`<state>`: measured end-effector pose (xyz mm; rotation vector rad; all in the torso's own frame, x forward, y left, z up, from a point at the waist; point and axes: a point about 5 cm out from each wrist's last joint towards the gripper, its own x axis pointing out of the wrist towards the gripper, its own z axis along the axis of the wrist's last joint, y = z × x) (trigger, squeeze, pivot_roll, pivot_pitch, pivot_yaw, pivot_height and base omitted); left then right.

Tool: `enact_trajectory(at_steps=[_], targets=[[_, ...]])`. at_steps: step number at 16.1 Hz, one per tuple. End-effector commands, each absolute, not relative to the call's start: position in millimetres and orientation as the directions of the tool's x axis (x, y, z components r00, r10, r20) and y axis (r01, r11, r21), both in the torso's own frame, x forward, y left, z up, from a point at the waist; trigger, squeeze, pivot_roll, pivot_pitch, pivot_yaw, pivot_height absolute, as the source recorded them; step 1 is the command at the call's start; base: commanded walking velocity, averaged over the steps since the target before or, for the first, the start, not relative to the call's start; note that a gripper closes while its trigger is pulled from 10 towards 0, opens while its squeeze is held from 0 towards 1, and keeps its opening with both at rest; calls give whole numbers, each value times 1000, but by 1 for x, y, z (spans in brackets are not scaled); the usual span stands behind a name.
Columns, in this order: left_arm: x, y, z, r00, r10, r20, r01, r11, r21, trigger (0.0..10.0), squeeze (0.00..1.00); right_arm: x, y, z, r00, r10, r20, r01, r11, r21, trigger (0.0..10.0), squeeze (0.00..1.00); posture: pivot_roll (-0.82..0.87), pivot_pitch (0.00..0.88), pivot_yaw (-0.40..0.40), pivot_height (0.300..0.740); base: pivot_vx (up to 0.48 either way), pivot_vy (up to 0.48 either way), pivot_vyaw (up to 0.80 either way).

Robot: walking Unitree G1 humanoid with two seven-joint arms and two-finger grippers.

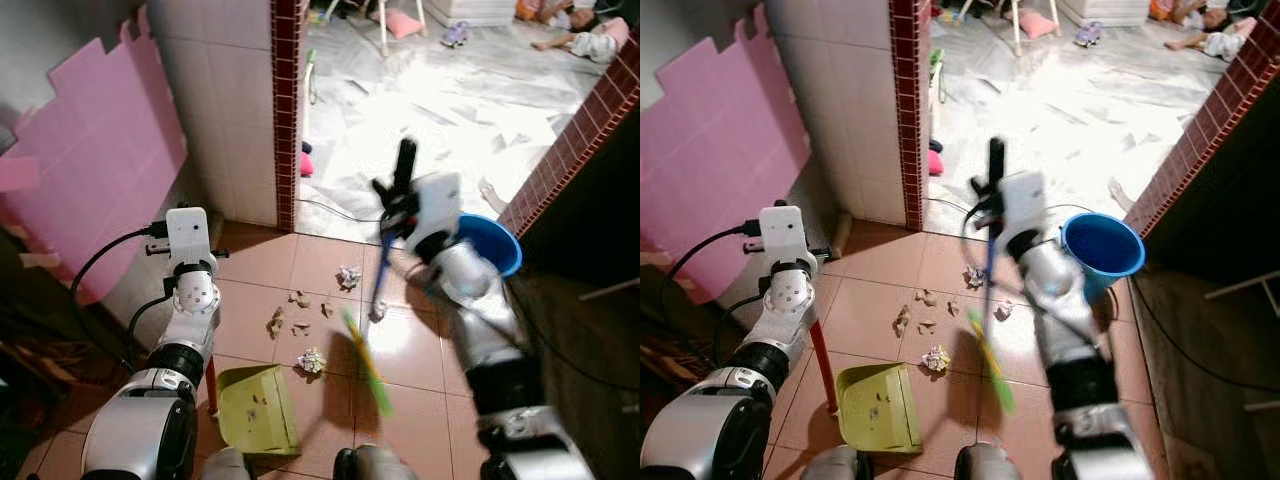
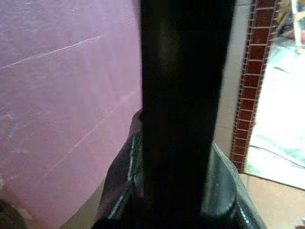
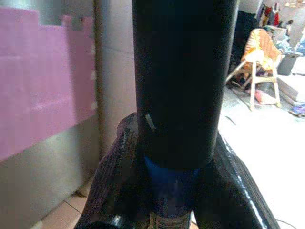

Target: Sweep floor

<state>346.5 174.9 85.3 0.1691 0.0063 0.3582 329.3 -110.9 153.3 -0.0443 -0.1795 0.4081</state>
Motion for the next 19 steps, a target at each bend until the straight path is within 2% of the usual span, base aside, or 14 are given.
enact_trajectory(at_steps=[1, 5, 8, 10, 11, 14, 17, 19], targets=[[347, 180, 83, 923, 386, 11, -377, 895, 237, 10000, 0, 325, -99, 160, 873, 430, 230, -434, 900, -35, 10000, 0, -145, 79, -25, 740, 0, 0, 0], [351, 181, 89, 910, 413, 21, -405, 878, 255, 10000, 0, 314, -83, 152, 817, 538, 206, -555, 831, 32, 10000, 0, -144, 83, -21, 740, 0, 0, 0], [352, 182, 91, 913, 407, 21, -400, 885, 238, 10000, 0, 307, -86, 156, 765, 615, 189, -640, 757, 129, 10000, 0, -155, 84, -18, 740, 0, 0, 0], [351, 180, 88, 916, 400, 14, -393, 890, 231, 10000, 0, 307, -97, 179, 727, 645, 234, -686, 694, 219, 10000, 0, -157, 74, -17, 740, 0, 0, 0], [351, 179, 88, 920, 392, 12, -384, 895, 226, 10000, 0, 309, -103, 185, 717, 654, 242, -697, 683, 220, 10000, 0, -160, 71, -18, 740, 0, 0, 0], [352, 172, 87, 938, 346, -1, -339, 921, 190, 10000, 0, 317, -118, 199, 715, 650, 256, -698, 682, 218, 10000, 0, -171, 59, -16, 740, 0, 0, 0], [352, 166, 86, 946, 323, -9, -316, 931, 184, 10000, 0, 327, -134, 217, 760, 588, 276, -632, 768, 104, 10000, 0, -171, 44, -14, 740, 0, 0, 0], [352, 164, 85, 950, 313, -15, -305, 935, 183, 10000, 0, 331, -136, 230, 762, 569, 310, -619, 780, 90, 10000, 0, -173, 34, -12, 740, 0, 0, 0]])
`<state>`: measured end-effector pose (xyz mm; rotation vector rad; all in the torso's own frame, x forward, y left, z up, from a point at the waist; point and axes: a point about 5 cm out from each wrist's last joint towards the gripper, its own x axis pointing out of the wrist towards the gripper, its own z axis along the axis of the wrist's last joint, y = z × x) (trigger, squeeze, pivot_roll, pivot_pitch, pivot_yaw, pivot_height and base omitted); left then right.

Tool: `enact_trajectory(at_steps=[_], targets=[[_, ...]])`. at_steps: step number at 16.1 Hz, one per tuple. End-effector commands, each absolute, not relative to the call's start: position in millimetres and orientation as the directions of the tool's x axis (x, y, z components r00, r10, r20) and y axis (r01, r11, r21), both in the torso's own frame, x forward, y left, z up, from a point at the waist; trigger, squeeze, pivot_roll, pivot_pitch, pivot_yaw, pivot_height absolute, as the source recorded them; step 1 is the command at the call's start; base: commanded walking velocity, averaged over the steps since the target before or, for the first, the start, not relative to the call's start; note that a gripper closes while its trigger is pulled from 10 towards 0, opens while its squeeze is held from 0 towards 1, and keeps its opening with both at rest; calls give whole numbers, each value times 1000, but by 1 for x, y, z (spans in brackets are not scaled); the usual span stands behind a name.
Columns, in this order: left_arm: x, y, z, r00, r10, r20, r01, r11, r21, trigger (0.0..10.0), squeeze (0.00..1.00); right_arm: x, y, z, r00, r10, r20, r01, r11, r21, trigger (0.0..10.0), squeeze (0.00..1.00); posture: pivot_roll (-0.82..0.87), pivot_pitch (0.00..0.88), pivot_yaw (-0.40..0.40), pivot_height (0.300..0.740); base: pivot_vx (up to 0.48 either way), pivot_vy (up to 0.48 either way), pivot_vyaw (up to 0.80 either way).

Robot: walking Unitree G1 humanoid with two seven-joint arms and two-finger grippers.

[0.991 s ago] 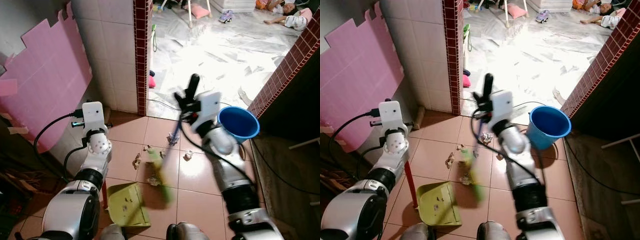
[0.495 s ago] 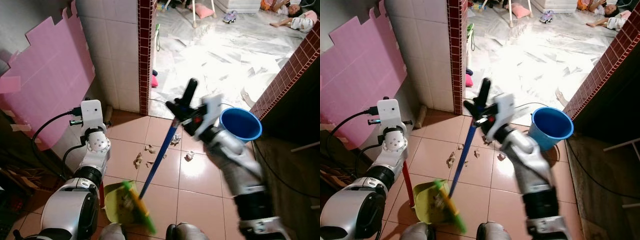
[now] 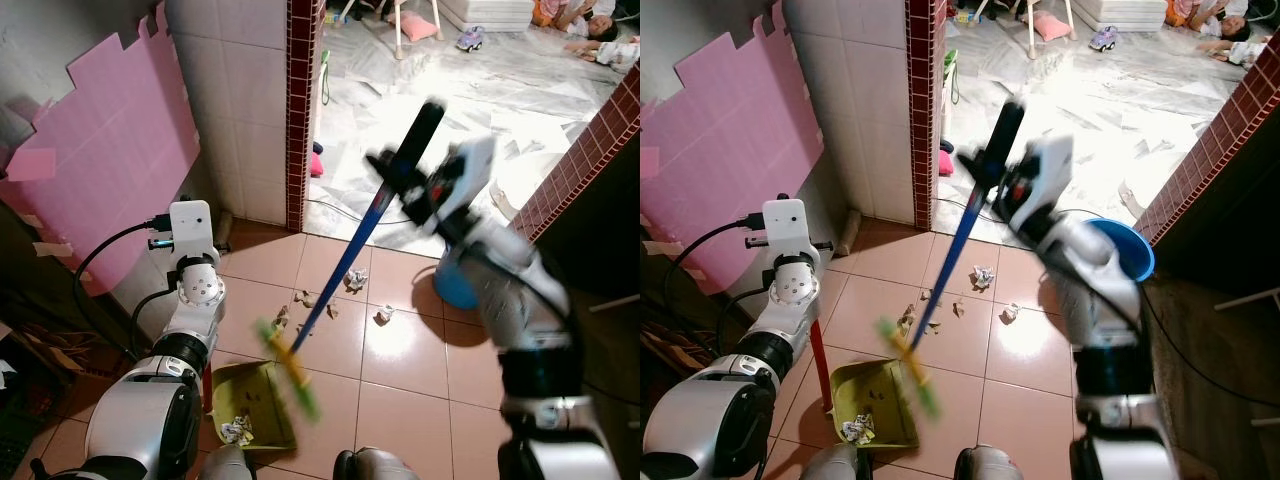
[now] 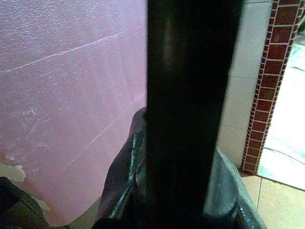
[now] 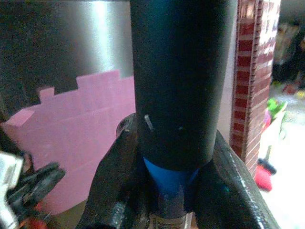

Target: Sweep floor

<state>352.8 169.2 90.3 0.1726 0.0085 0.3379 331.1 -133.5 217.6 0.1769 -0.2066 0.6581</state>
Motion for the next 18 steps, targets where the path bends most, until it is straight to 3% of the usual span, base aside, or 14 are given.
enact_trajectory(at_steps=[1, 4, 7, 9, 14, 18], targets=[[352, 163, 84, 951, 307, -19, -299, 937, 182, 10000, 0, 333, -137, 232, 766, 558, 319, -611, 786, 91, 10000, 0, -173, 30, -11, 740, 0, 0, 0], [353, 162, 86, 954, 299, -18, -292, 940, 175, 10000, 0, 336, -138, 228, 785, 540, 303, -577, 816, 39, 10000, 0, -167, 25, -13, 740, 0, 0, 0], [356, 148, 88, 988, 149, -45, -151, 988, -33, 10000, 0, 338, -144, 201, 863, 468, 191, -453, 884, -115, 10000, 0, -167, 25, -15, 740, 0, 0, 0], [357, 144, 89, 990, 139, -36, -141, 989, -34, 10000, 0, 337, -155, 182, 913, 389, 124, -355, 906, -229, 10000, 0, -160, 24, -17, 740, 0, 0, 0], [359, 139, 92, 994, 93, -49, -98, 988, -117, 10000, 0, 322, -166, 153, 961, 266, 74, -244, 944, -220, 10000, 0, -149, 15, -5, 740, 0, 0, 0], [365, 141, 120, 995, -6, 104, 23, 987, -160, 10000, 0, 310, -157, 129, 970, 241, 44, -226, 950, -216, 10000, 0, -116, 0, -2, 740, 0, 0, 0]])
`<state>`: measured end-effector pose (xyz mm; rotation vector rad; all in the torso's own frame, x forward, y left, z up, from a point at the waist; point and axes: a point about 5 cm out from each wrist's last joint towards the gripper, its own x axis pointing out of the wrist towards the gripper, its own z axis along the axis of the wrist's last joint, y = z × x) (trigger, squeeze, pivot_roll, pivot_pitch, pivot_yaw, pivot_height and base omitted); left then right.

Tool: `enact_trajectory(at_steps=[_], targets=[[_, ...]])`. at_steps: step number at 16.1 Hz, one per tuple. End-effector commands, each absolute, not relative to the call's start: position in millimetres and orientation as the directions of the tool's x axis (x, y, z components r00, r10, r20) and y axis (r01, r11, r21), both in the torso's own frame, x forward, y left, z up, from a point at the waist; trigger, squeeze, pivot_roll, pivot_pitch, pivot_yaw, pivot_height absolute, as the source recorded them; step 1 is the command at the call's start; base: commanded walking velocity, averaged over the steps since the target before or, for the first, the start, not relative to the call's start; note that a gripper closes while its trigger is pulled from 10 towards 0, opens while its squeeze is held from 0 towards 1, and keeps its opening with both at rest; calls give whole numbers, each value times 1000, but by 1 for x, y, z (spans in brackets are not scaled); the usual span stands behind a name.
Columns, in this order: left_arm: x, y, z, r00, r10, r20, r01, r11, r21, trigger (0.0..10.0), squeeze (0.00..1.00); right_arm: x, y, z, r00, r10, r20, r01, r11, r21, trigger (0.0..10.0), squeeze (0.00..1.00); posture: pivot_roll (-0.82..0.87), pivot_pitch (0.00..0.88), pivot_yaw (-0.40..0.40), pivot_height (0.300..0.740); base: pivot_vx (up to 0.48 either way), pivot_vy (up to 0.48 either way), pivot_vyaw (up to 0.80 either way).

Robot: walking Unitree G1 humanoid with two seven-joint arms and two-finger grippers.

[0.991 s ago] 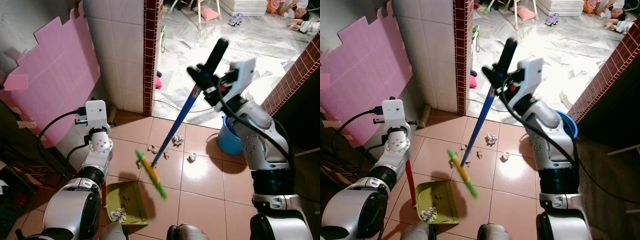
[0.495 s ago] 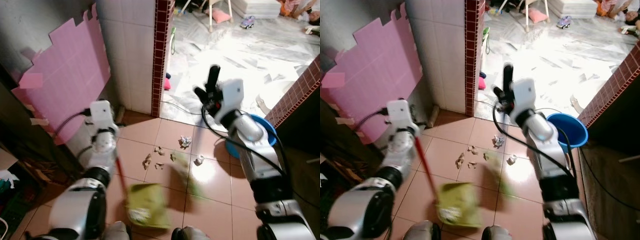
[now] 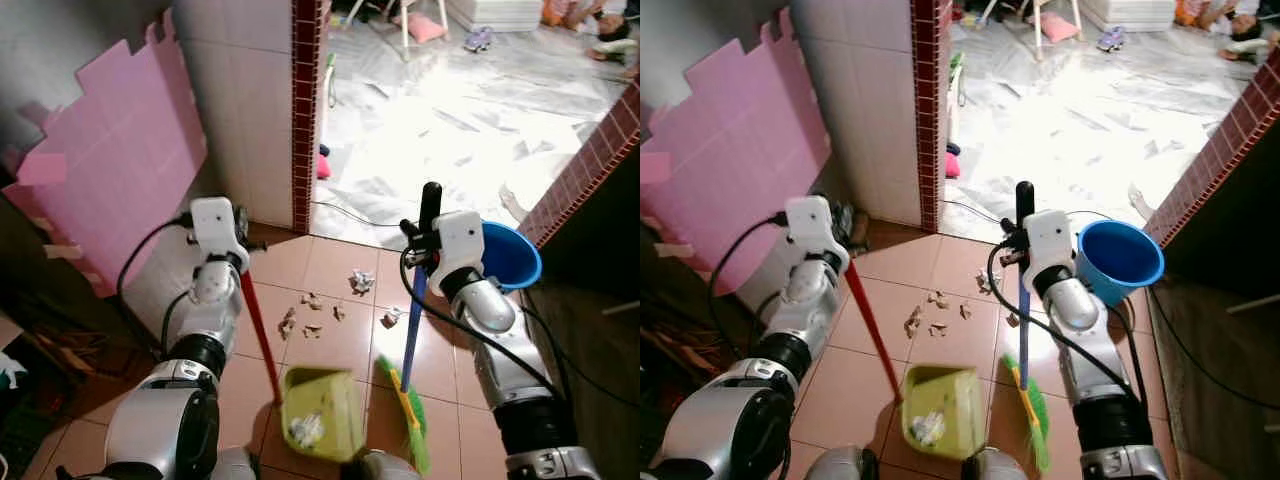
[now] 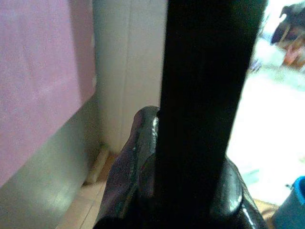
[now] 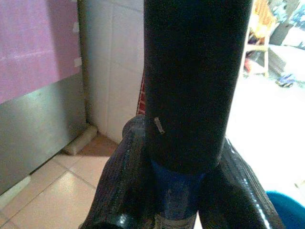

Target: Sweep floor

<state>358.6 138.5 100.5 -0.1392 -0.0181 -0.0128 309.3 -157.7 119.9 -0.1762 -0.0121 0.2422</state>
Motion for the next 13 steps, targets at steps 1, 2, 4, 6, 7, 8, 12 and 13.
enact_trajectory(at_steps=[1, 2, 4, 6, 7, 8, 12, 13], targets=[[365, 139, 125, 991, -31, 131, 53, 983, -174, 10000, 0, 309, -157, 128, 970, 239, 43, -224, 949, -220, 10000, 0, -111, 0, -3, 740, 0, 0, 0], [364, 137, 132, 982, -73, 172, 106, 975, -194, 10000, 0, 309, -156, 125, 971, 235, 40, -222, 951, -218, 10000, 0, -104, 0, -6, 740, 0, 0, 0], [362, 134, 142, 960, -151, 235, 195, 965, -176, 10000, 0, 312, -156, 122, 977, 210, 27, -198, 953, -229, 10000, 0, -92, 0, -11, 740, 0, 0, 0], [358, 134, 142, 948, -205, 243, 244, 959, -145, 10000, 0, 316, -156, 124, 980, 197, 34, -184, 956, -227, 10000, 0, -84, 0, -13, 740, 0, 0, 0], [356, 135, 141, 946, -223, 237, 260, 955, -141, 10000, 0, 317, -156, 125, 981, 189, 39, -176, 959, -223, 10000, 0, -80, 0, -14, 740, 0, 0, 0], [355, 137, 139, 949, -222, 223, 255, 958, -131, 10000, 0, 318, -156, 125, 983, 180, 44, -167, 963, -211, 10000, 0, -78, 0, -13, 740, 0, 0, 0], [341, 158, 119, 989, -82, 121, 104, 975, -198, 10000, 0, 314, -159, 111, 994, 107, 0, -105, 980, -170, 10000, 0, -69, 0, -4, 740, 0, 0, -800], [337, 161, 116, 992, -63, 112, 85, 975, -207, 10000, 0, 313, -157, 109, 995, 102, -2, -101, 982, -157, 10000, 0, -68, 0, -3, 740, 0, 0, -800]])
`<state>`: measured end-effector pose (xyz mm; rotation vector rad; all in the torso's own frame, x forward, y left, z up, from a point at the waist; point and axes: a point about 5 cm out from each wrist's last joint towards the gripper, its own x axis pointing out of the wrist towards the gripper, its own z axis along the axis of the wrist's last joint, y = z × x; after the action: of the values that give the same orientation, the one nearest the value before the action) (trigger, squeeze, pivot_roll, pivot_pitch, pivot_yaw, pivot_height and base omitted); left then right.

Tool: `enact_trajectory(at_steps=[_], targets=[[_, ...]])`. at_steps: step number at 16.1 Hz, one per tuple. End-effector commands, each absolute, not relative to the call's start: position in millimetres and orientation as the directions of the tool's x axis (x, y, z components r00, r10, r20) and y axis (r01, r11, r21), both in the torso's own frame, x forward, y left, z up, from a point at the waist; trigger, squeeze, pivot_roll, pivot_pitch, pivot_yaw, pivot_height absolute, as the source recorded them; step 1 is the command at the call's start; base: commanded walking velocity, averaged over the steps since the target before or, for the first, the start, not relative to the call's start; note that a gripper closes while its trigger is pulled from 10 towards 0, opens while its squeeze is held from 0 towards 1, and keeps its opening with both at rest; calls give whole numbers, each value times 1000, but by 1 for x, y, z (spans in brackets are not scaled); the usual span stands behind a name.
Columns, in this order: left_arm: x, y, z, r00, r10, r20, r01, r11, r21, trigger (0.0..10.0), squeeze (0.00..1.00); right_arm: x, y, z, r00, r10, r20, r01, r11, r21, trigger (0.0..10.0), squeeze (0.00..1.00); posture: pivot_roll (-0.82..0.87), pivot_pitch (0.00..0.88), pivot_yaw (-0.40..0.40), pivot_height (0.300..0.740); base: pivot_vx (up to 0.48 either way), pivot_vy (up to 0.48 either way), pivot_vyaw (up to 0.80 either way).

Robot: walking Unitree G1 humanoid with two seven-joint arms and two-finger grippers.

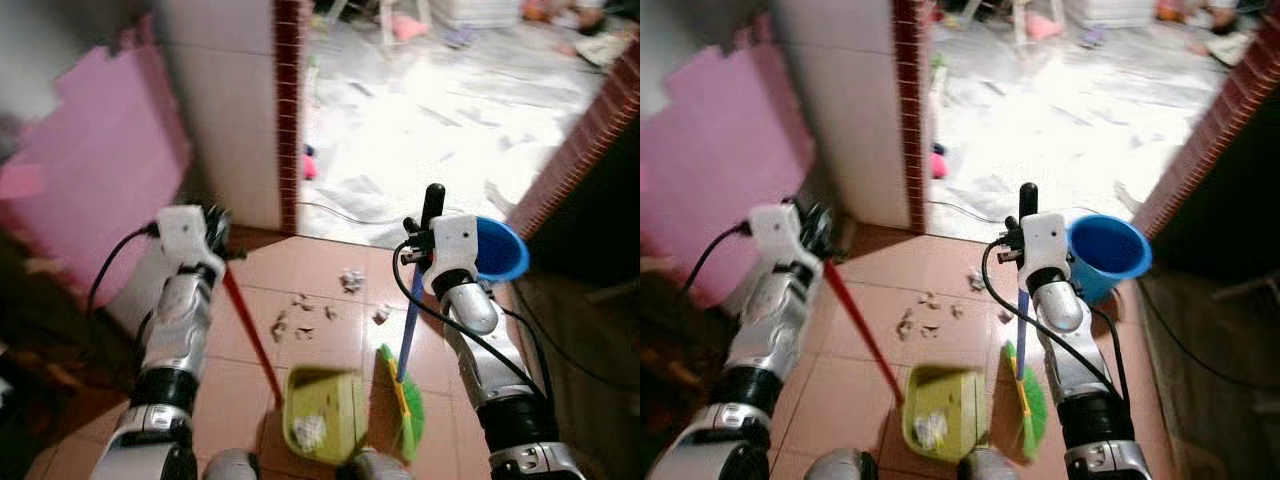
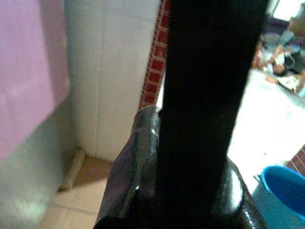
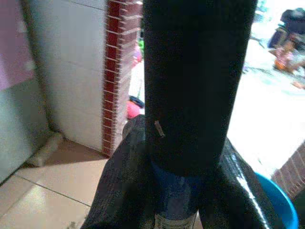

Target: Sweep floor

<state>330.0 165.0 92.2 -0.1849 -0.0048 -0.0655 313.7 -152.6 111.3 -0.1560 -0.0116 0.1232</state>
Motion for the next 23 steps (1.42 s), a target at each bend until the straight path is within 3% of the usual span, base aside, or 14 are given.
enact_trajectory(at_steps=[1, 5, 15, 23], targets=[[333, 162, 116, 990, -65, 123, 88, 979, -184, 10000, 0, 313, -156, 108, 996, 88, -1, -87, 985, -147, 10000, 0, -68, 0, -2, 740, 0, 0, -800], [334, 157, 127, 988, -73, 134, 97, 979, -177, 10000, 0, 317, -166, 102, 999, -40, -24, 38, 997, -72, 10000, 0, -56, 0, 2, 740, 0, 0, -800], [342, 151, 155, 982, -73, 176, 113, 967, -229, 10000, 0, 329, -164, 111, 998, -58, 11, 59, 996, -64, 10000, 0, -61, 0, -5, 740, 0, 0, -785], [341, 151, 153, 984, -73, 163, 110, 966, -233, 10000, 0, 331, -168, 115, 997, -69, 26, 71, 995, -75, 10000, 0, -72, 0, -6, 740, 0, -288, 0]])
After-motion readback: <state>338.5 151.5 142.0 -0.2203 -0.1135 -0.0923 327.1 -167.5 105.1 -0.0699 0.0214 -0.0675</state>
